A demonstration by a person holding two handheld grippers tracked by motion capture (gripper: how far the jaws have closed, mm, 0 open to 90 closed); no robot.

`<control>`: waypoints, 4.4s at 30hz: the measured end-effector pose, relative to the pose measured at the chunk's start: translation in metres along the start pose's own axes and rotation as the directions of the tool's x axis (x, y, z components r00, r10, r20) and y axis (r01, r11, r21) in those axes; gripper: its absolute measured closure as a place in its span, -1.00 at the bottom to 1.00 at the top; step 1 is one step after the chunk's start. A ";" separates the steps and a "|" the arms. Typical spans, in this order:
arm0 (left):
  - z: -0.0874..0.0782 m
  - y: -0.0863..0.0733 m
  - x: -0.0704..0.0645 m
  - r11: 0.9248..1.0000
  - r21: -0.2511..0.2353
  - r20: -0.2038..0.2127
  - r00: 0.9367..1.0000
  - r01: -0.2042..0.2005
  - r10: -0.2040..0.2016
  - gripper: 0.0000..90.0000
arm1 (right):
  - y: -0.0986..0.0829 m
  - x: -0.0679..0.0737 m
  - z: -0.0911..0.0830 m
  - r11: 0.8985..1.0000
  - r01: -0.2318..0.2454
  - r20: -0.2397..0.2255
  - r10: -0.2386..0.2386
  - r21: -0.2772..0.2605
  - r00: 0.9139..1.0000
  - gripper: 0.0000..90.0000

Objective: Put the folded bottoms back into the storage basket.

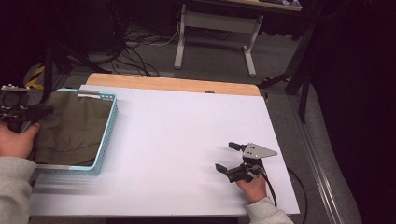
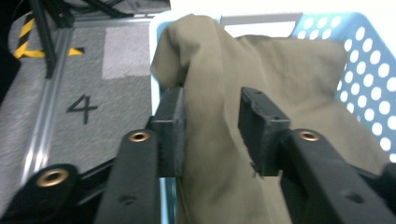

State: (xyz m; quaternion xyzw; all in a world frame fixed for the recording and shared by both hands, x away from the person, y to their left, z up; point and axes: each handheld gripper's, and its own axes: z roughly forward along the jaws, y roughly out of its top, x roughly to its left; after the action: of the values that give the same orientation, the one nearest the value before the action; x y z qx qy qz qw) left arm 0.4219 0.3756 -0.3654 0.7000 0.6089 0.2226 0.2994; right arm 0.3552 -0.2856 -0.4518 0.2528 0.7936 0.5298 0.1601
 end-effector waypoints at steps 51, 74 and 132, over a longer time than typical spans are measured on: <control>-0.024 -0.004 -0.049 0.977 -0.201 0.089 0.992 -0.075 0.094 -0.19 | 0.000 0.000 -0.001 1.000 0.000 0.005 0.000 0.003 1.000 -1.00; -0.046 -0.007 -0.084 0.946 -0.316 0.254 0.954 -0.074 0.160 -0.92 | 0.000 0.000 -0.001 1.000 0.000 0.004 0.000 0.002 1.000 -1.00; 0.056 -0.042 -0.263 0.894 -0.403 0.572 0.709 -0.197 0.414 -0.88 | 0.001 0.002 -0.001 1.000 0.007 -0.014 -0.007 -0.002 1.000 -1.00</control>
State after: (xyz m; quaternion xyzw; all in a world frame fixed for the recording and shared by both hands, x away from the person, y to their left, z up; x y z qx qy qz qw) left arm 0.3877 0.1114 -0.4203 0.7686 0.2992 0.1091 0.5548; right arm 0.3532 -0.2852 -0.4508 0.2464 0.7951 0.5316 0.1567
